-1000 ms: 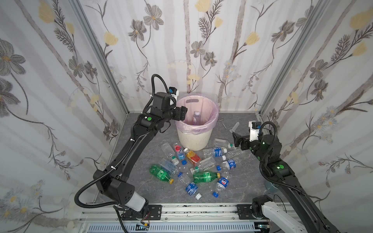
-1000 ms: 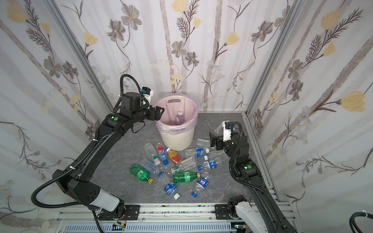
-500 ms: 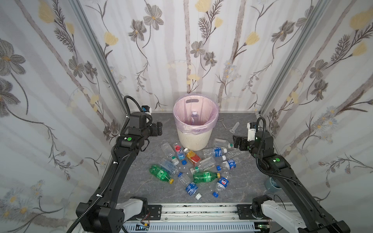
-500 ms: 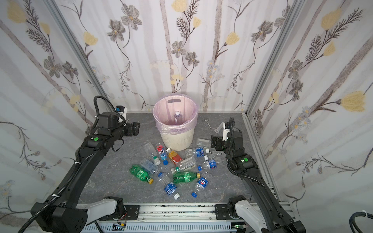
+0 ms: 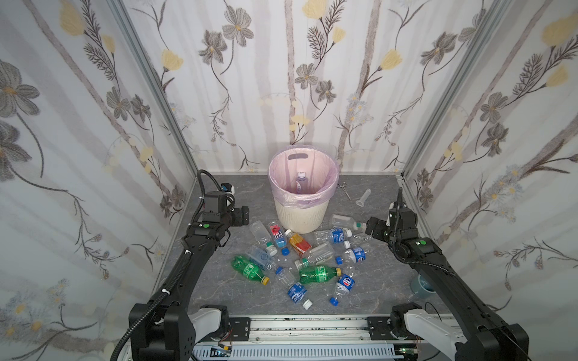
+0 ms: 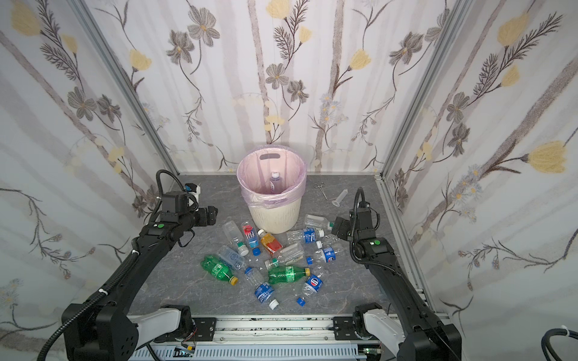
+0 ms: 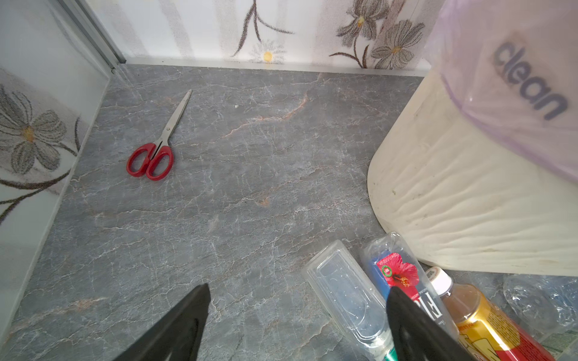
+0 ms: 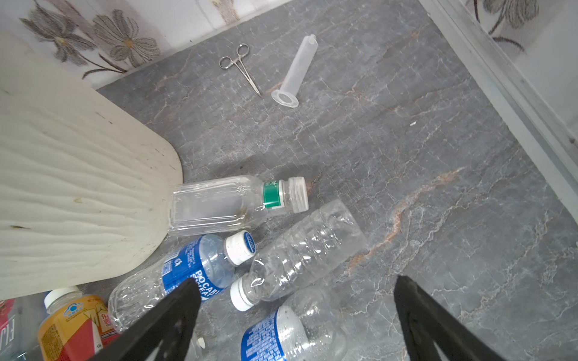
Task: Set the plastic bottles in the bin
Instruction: 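Withdraw the left gripper from the bin while the right gripper moves toward the bottle pile, then lower the right gripper and close it on the clear ridged bottle's base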
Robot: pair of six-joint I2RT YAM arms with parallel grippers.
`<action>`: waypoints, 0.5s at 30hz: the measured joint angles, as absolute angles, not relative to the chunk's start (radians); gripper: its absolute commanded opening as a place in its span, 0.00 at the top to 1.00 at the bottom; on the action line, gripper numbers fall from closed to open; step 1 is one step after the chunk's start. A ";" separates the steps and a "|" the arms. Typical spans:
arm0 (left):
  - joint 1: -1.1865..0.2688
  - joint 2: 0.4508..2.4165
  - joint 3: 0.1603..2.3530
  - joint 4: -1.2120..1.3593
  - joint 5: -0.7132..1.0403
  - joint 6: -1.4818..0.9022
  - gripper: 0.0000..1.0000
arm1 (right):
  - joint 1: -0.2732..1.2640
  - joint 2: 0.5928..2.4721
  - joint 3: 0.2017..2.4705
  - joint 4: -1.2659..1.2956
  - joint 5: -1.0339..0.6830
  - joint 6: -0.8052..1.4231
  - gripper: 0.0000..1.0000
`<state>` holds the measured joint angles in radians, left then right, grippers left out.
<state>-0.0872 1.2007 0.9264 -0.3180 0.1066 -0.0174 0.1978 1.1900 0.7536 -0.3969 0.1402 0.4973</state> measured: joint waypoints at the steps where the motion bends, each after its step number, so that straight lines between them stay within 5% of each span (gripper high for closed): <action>1: -0.083 1.204 0.920 -0.310 0.108 -0.016 0.06 | 0.193 1.195 0.739 -0.392 0.136 0.510 0.01; 15: -0.057 1.213 0.880 -0.242 0.172 -0.004 0.06 | 0.138 1.288 0.606 -0.250 0.076 0.678 0.05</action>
<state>-0.0570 1.2125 0.8803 -0.2417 0.1722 -0.0036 0.1379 1.2877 0.6056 -0.2501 0.0761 0.6781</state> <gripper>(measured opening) 0.940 0.964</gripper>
